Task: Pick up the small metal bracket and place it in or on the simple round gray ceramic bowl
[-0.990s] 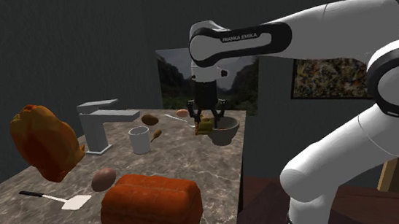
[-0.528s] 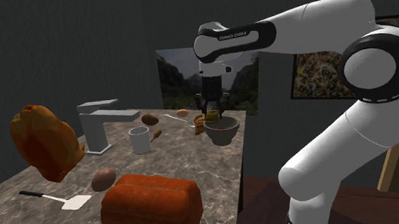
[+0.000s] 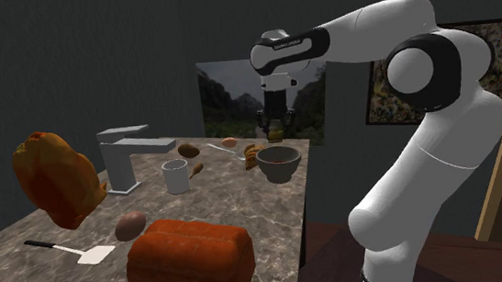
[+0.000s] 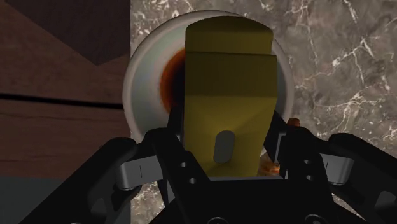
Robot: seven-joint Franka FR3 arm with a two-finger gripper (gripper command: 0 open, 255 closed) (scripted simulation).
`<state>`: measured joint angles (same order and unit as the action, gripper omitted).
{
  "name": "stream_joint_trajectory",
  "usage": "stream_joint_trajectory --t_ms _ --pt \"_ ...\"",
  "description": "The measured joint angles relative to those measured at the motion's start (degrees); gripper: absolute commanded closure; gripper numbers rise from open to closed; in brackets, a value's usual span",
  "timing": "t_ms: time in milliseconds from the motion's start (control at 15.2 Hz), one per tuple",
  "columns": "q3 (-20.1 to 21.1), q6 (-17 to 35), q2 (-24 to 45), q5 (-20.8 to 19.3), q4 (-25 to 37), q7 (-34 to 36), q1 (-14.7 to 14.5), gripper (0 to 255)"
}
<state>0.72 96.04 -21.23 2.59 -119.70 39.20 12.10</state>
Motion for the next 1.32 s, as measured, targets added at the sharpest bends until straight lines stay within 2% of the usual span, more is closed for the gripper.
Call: stream_joint_trajectory --t_ms 858,1254,1320 --pt "-0.4 9.1 1.7 -0.2 -7.5 -1.1 0.3 255" --pt "-0.4 10.0 1.7 -0.1 -8.4 -1.1 0.2 255" --pt "-0.4 10.0 1.7 -0.1 -8.4 -1.1 0.2 0"
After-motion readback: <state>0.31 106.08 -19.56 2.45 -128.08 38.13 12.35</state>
